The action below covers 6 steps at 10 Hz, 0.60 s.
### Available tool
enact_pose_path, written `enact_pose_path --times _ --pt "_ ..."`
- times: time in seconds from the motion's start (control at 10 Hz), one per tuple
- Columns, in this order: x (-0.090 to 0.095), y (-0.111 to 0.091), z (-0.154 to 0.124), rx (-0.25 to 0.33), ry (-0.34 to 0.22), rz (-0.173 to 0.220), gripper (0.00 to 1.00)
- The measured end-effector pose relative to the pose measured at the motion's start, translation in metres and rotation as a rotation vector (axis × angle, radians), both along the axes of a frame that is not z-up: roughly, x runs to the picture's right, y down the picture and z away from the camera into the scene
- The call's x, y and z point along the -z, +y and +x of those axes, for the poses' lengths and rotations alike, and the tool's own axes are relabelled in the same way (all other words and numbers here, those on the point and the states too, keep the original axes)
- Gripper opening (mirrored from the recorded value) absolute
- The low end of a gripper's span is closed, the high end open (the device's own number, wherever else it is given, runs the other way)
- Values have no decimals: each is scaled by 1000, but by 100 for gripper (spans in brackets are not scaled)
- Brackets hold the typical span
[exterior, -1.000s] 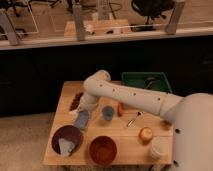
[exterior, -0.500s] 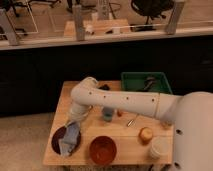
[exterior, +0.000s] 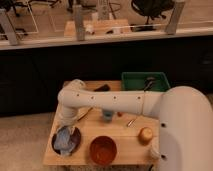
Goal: Place sponge in purple bowl
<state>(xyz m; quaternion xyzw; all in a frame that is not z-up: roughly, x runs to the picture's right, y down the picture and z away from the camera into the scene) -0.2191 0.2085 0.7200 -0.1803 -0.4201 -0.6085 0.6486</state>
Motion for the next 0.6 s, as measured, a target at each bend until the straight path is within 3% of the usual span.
enact_pose_path --times 0.2,0.6 --pt "-5 2 -9 23 8 22 61" --pt "-14 -16 11 -28 46 44 61"
